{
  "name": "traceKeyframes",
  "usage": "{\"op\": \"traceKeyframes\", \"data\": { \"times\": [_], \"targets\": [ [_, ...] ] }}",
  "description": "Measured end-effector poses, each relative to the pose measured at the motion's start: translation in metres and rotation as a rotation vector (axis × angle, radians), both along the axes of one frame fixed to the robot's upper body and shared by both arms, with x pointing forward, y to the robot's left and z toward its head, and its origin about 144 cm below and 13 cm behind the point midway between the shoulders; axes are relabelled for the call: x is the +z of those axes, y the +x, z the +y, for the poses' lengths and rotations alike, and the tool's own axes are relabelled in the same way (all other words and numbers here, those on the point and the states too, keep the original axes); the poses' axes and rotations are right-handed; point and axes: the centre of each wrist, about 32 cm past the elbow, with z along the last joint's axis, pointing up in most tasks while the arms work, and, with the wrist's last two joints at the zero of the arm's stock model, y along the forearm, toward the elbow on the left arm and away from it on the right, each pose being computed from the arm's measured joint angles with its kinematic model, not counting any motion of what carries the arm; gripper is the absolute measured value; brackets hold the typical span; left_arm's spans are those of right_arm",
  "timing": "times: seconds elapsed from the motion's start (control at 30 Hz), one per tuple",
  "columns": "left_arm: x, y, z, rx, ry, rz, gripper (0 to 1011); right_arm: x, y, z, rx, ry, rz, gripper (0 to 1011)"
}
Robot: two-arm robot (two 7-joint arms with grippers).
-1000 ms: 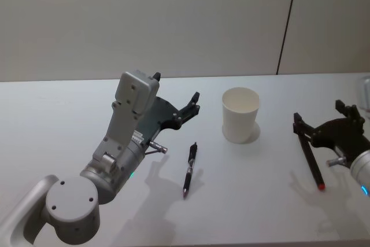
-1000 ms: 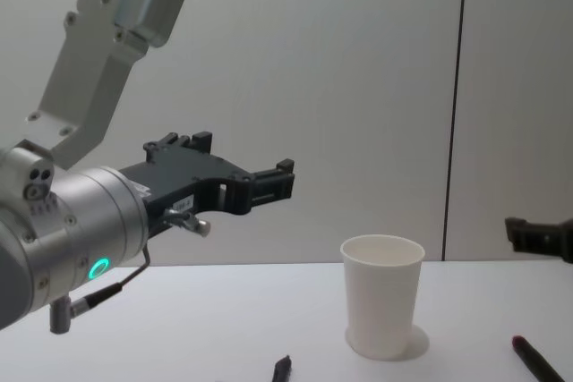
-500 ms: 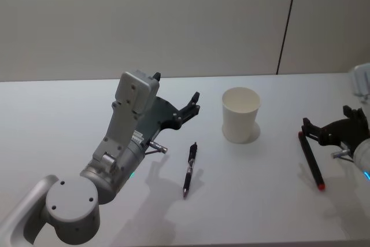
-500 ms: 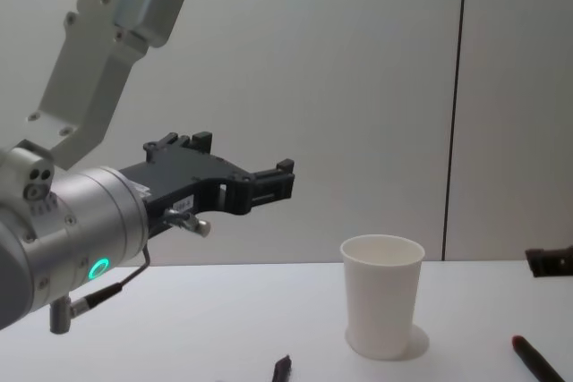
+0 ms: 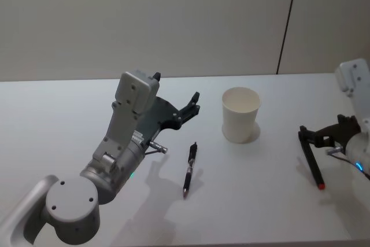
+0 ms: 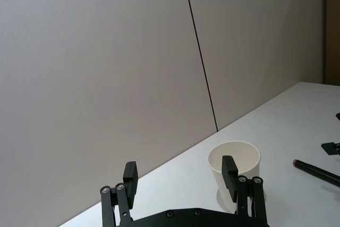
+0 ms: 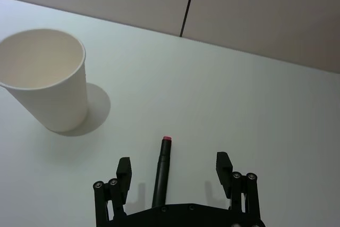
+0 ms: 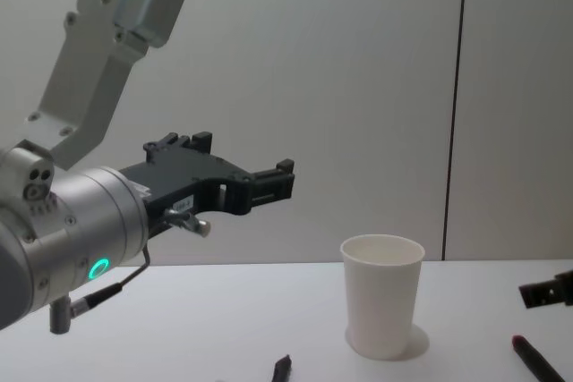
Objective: Place the pen into the pen holder.
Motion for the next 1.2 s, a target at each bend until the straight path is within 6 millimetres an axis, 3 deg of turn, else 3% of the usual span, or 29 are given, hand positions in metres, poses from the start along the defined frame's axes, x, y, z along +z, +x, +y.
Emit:
{"op": "traceKeyframes", "data": {
  "times": [0.6, 1.2],
  "targets": [
    [0.0, 0.0, 0.0, 0.0, 0.0, 0.0, 1004, -0.007, 0.042, -0.006, -0.038, 0.122, 0.162, 1001],
    [0.0, 0.0, 0.0, 0.0, 0.0, 0.0, 1004, -0.017, 0.069, -0.014, -0.082, 0.209, 0.245, 1001]
  ]
}}
